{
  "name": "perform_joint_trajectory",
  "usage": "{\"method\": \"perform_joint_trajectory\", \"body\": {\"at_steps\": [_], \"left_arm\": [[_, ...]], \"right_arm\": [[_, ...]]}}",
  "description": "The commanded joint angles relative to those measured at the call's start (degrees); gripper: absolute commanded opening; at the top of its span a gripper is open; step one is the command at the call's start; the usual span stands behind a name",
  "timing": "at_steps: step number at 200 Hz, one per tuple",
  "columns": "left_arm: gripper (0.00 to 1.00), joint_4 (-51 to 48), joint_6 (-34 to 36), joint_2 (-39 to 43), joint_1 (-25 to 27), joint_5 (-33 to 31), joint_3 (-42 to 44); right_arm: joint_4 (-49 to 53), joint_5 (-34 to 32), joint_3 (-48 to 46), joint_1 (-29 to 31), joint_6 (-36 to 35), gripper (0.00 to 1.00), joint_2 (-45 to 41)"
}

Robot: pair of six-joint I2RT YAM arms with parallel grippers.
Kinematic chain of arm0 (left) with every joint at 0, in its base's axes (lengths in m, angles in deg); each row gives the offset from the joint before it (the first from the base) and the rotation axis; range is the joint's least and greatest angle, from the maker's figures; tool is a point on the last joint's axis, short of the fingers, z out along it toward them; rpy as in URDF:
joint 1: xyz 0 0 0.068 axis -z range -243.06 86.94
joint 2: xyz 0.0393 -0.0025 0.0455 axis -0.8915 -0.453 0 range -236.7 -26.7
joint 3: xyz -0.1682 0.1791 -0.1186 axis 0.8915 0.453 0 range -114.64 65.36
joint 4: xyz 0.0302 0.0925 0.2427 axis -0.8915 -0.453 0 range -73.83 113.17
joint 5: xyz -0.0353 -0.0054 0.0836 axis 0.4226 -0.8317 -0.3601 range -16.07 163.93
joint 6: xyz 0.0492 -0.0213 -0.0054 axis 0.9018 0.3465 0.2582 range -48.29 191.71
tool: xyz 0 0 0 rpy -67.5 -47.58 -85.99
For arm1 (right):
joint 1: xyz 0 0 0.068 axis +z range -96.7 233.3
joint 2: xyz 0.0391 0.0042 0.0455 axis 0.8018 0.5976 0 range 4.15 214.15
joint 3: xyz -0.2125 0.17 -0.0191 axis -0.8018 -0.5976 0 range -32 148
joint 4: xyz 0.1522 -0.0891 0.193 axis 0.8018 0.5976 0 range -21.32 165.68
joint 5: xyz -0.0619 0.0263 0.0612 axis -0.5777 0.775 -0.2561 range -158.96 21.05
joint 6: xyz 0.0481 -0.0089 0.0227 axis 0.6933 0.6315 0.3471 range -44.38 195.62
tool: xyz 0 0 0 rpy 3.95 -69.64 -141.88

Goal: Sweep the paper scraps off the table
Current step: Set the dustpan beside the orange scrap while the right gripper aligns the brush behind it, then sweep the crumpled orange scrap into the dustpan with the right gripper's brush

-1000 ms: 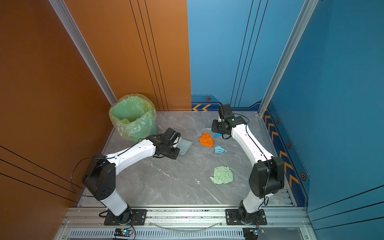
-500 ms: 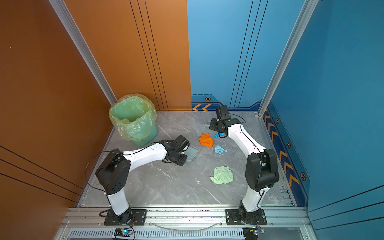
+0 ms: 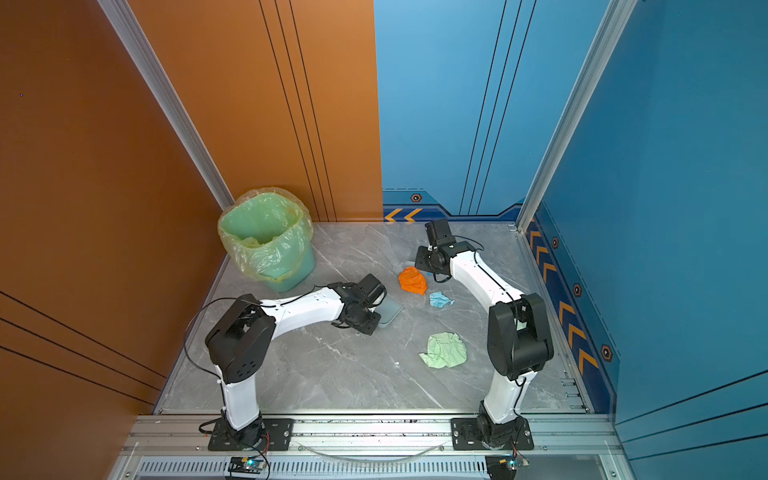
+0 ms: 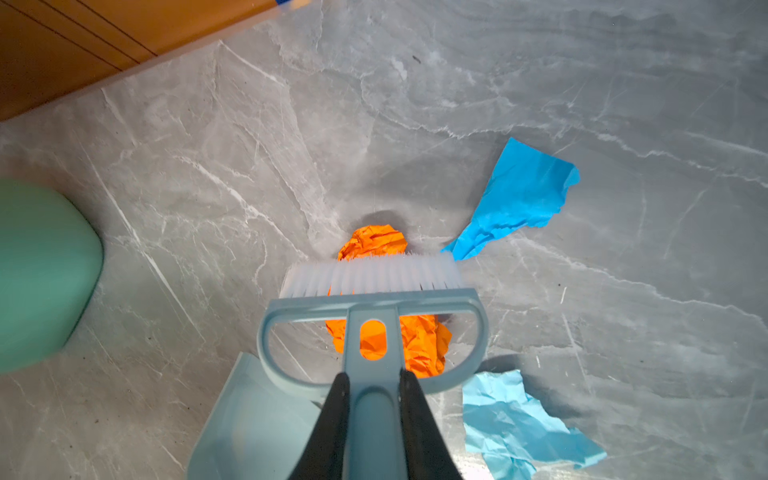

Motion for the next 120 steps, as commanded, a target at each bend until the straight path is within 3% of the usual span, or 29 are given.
{"method": "perform_joint_trajectory", "body": {"at_steps": [1,85,120], "left_arm": [[0.0,-1.2,-0.67,-2.02,0.91,0.18,-2.14],[0.0,-1.96,-0.82,-3.28,1.58,-0.54,-2.91],[0.0,-1.96,-0.76,-3.48,1.59,-0.45,-3.17]], "right_arm": [[3.18,-2.55,-0.68,0.94,-2.77,0.0,1.21],[6.64,2.42,-1.93,3.75,-5.21,0.0,2.47],[8.62,10.27,-3.04,4.92,-4.95,0.0,1.66]]}}
